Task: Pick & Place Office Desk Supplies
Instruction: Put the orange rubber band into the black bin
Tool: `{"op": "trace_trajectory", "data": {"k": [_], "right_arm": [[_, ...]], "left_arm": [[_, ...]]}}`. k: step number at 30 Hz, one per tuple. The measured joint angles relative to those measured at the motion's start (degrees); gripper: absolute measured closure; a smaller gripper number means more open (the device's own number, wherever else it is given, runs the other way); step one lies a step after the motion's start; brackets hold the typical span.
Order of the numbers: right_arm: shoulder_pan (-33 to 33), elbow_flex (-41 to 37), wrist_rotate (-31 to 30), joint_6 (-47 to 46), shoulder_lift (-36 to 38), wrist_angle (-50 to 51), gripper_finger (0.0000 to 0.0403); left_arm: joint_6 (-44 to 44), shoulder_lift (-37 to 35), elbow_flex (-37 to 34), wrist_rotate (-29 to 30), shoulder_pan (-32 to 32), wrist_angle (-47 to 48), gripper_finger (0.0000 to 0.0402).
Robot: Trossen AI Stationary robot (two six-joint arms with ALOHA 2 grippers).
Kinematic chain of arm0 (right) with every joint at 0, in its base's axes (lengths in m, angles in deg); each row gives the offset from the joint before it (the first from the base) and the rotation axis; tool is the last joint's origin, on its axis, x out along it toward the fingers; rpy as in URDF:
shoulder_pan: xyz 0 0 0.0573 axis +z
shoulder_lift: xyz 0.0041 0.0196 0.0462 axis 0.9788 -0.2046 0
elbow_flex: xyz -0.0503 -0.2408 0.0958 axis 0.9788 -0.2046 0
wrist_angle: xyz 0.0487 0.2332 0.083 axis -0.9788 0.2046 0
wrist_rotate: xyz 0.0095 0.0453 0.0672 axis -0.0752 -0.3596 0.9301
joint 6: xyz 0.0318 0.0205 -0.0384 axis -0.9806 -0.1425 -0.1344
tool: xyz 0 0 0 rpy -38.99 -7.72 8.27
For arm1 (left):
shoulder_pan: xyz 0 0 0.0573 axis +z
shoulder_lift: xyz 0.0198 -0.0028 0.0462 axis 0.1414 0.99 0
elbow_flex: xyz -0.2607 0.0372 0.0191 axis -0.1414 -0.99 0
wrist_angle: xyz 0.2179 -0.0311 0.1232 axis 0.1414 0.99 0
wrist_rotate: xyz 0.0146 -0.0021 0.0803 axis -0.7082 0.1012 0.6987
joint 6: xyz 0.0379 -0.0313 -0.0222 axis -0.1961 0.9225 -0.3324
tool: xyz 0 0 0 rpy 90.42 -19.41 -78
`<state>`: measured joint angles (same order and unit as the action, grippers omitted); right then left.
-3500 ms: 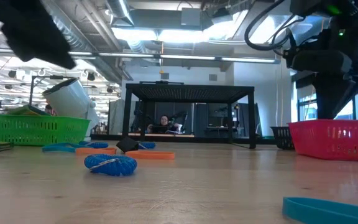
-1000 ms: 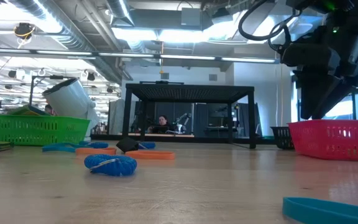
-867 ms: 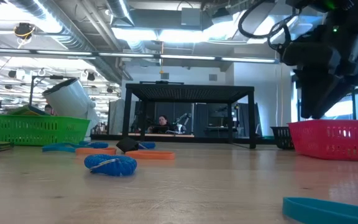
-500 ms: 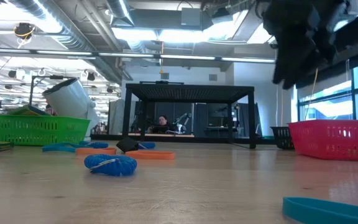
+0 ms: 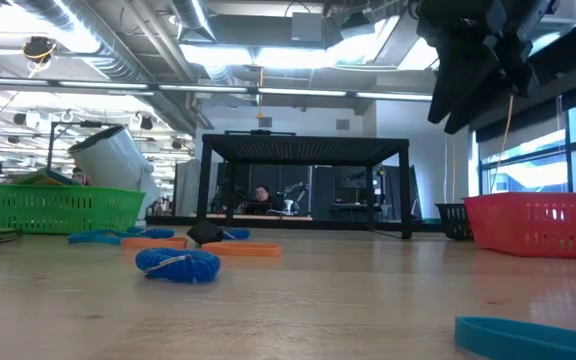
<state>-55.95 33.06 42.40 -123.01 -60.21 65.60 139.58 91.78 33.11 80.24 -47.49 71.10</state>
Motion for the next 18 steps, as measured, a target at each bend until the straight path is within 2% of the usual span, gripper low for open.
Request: {"op": "trace_trajectory", "data": {"k": [6, 10, 14, 18], "right_arm": [[0.00, 0.00, 0.00, 0.02, 0.00, 0.00, 0.0201], [-0.01, 0.00, 0.00, 0.02, 0.00, 0.00, 0.0201], [0.00, 0.00, 0.00, 0.02, 0.00, -0.11, 0.0201], [0.00, 0.00, -0.26, 0.04, 0.00, -0.22, 0.0201]], "left_arm": [[0.90, 3.86, 0.39, -1.92, -0.07, -1.62, 0.0269], [0.92, 5.56, 0.52, -0.79, -0.15, -1.30, 0.0258], [0.88, 5.63, 0.48, 0.43, -0.20, -1.02, 0.0283], [0.65, 5.72, 0.46, 0.58, -0.17, 0.20, 0.0341]]}}
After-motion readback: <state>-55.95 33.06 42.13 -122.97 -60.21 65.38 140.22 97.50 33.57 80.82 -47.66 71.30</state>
